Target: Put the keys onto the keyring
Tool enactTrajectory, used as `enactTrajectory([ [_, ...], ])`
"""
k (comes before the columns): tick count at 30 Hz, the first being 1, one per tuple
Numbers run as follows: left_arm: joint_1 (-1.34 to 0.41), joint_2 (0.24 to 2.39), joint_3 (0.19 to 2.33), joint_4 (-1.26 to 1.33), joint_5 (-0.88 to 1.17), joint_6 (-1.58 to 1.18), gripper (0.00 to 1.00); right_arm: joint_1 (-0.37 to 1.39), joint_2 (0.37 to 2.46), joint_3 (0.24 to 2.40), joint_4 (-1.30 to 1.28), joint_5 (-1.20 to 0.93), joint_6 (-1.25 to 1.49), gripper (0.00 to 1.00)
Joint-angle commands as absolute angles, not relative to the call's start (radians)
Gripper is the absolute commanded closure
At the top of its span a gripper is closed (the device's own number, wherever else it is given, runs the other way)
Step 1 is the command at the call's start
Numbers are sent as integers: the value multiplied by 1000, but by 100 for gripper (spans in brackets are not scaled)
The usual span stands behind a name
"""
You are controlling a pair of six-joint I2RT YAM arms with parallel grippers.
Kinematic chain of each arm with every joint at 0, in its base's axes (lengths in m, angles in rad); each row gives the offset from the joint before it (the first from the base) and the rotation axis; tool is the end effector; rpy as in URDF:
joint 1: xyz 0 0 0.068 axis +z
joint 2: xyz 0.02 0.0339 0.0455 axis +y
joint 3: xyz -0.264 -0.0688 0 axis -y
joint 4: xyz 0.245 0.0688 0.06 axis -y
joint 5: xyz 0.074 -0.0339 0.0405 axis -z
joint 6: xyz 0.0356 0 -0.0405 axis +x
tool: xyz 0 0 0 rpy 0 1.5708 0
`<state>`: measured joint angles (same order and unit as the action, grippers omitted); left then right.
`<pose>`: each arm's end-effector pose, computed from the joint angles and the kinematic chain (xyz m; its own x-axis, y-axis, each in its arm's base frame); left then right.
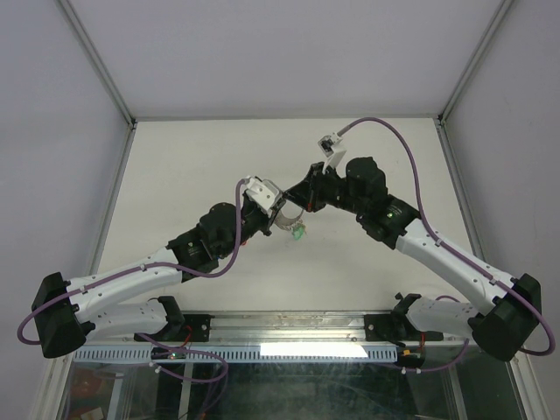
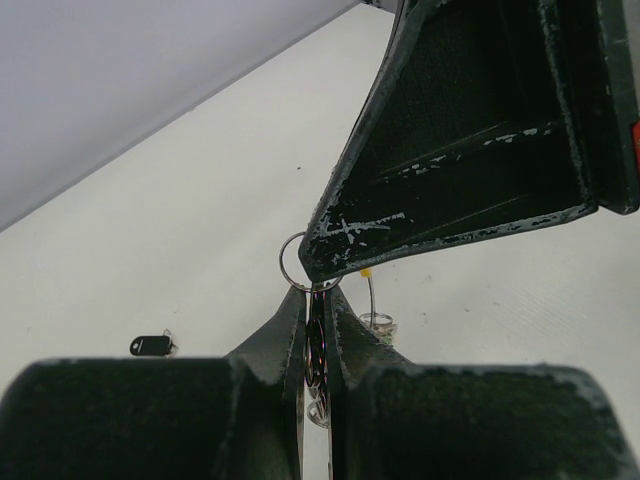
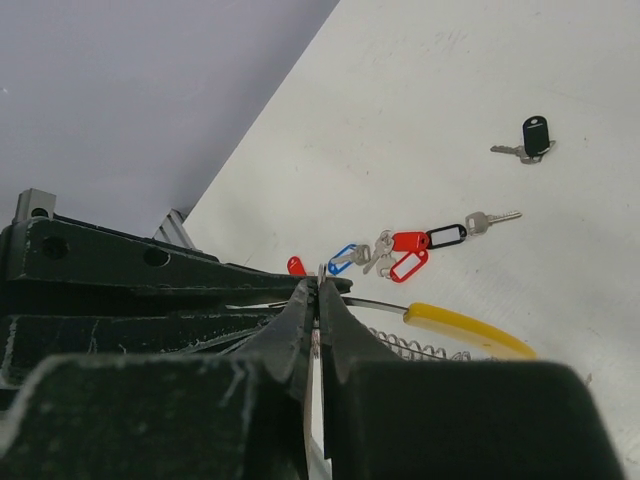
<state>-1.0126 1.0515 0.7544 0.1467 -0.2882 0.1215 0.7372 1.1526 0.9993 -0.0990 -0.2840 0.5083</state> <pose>0.1398 -0.2048 0.3121 0.0017 0.2166 -0.9763 0.6691 0.7253 0.1621 0.1923 0.1881 0.3496 -0.5733 0.1105 -0.8119 -0.6492 0.5432 0.5324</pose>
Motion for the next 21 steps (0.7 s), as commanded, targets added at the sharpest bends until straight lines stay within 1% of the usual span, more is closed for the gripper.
enactTrajectory([
  [1, -1009, 1019, 797, 251, -261, 123, 100, 745, 1130, 996, 3, -293, 422, 100],
  [6, -1010, 1001, 807, 238, -198, 110, 93, 745, 1117, 1031, 17, -302, 359, 100],
  [10, -1009, 989, 809, 236, -165, 103, 88, 746, 1070, 985, 117, -367, 285, 100],
  [12, -1009, 989, 812, 238, -137, 99, 83, 746, 1062, 990, 105, -373, 252, 100],
  [15, -1009, 994, 817, 242, -76, 93, 73, 746, 1059, 1001, 91, -382, 230, 100],
  [21, -1009, 971, 823, 231, 35, 74, 57, 746, 1019, 991, 88, -352, 194, 100],
])
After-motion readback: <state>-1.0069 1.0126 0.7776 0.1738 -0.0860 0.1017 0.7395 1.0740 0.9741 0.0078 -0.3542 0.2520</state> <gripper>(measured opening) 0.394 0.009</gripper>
